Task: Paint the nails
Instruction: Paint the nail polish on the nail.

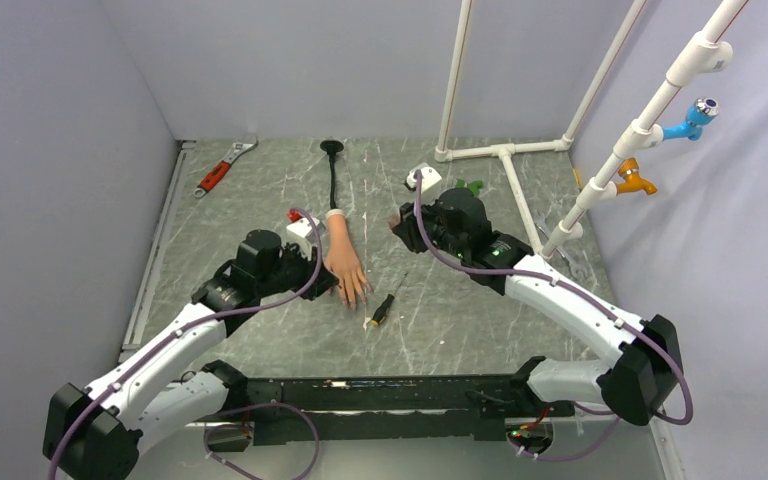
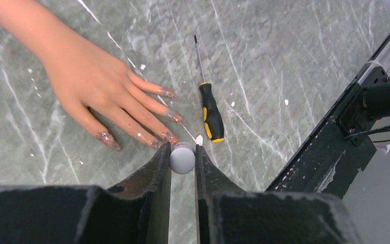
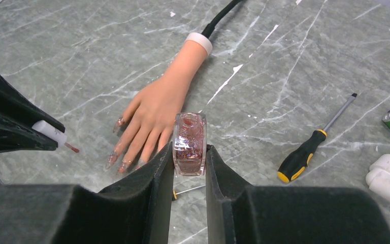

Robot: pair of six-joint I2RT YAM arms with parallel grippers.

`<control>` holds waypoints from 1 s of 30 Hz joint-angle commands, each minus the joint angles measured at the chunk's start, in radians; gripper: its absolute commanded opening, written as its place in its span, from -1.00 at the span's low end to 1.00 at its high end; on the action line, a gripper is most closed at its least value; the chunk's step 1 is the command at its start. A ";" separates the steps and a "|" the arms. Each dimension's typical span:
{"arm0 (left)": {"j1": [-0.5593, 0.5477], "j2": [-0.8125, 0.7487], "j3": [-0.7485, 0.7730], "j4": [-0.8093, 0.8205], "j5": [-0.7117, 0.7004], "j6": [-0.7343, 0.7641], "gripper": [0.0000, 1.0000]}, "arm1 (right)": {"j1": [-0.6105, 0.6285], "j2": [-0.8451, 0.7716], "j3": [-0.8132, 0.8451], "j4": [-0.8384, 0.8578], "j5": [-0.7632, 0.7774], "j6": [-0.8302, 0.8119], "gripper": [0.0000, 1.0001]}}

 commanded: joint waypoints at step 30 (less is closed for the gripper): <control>-0.110 0.249 -0.179 0.374 -0.014 -0.070 -1.00 | -0.025 -0.068 -0.014 0.061 -0.056 0.035 -1.00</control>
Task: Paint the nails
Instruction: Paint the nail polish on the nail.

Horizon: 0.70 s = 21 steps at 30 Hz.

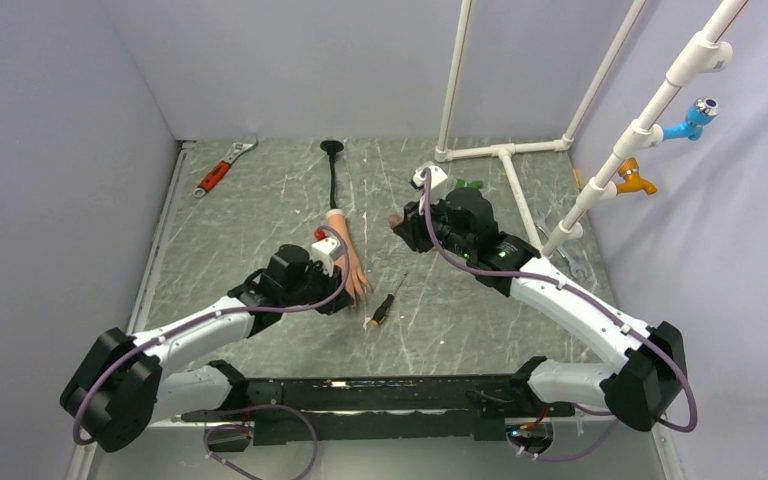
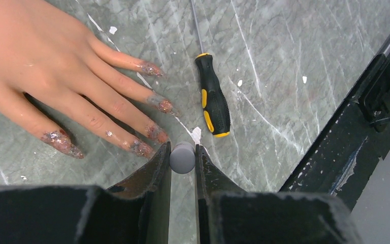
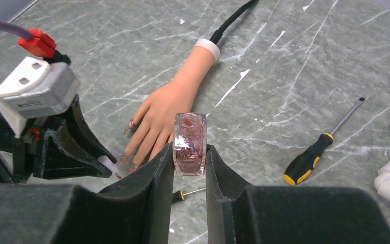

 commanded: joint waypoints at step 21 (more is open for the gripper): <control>-0.018 0.143 0.013 0.113 -0.058 0.013 -1.00 | -0.005 -0.038 -0.003 0.044 -0.006 0.013 -1.00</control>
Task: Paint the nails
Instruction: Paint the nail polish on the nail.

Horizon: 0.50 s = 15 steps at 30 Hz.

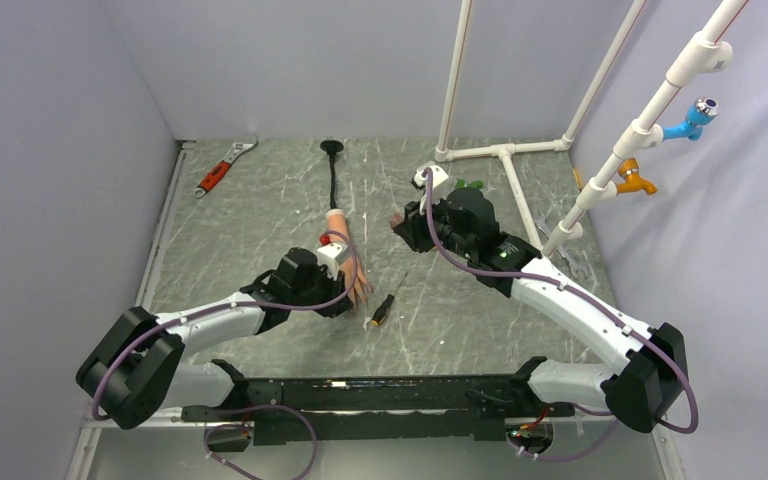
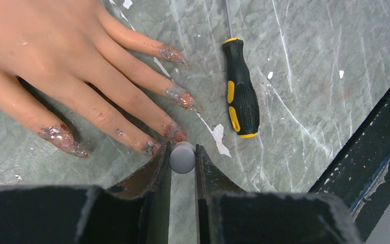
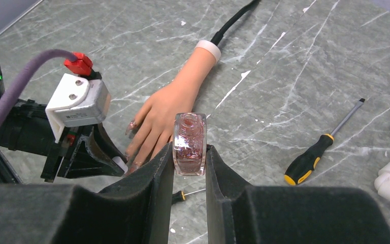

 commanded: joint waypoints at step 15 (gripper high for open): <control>-0.004 0.001 0.057 0.037 -0.017 0.000 -1.00 | -0.004 -0.027 -0.002 0.041 -0.008 0.010 -1.00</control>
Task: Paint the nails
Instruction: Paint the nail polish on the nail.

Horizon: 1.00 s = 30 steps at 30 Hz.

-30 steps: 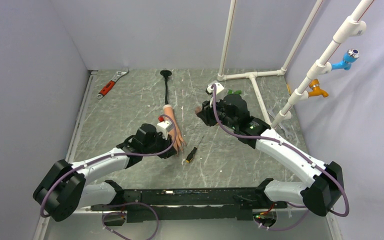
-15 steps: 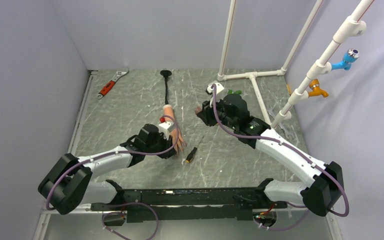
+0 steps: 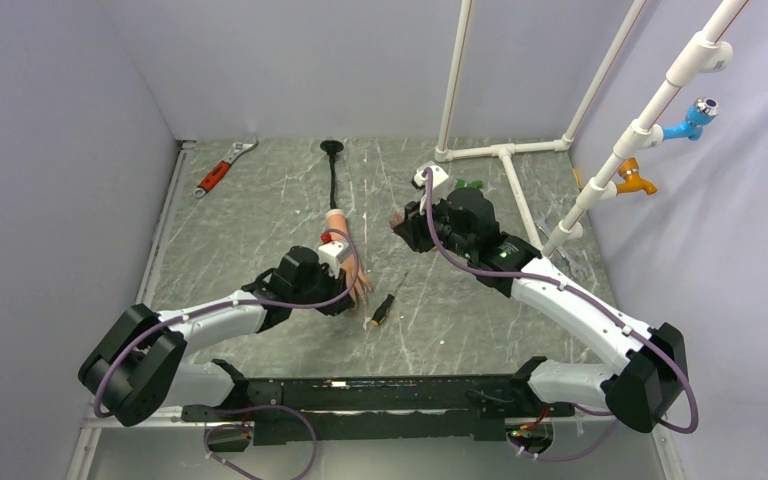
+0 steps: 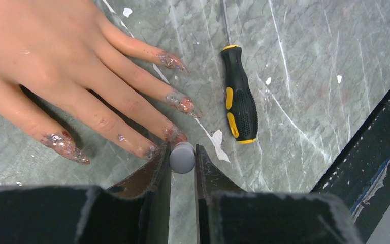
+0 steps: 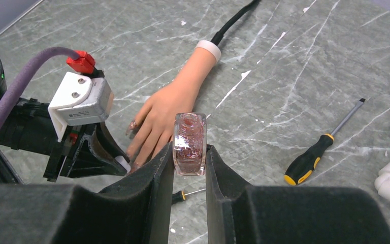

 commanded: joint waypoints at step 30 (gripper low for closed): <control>-0.018 -0.020 0.023 0.035 -0.007 -0.013 -1.00 | -0.005 -0.021 0.002 0.035 -0.016 0.011 -1.00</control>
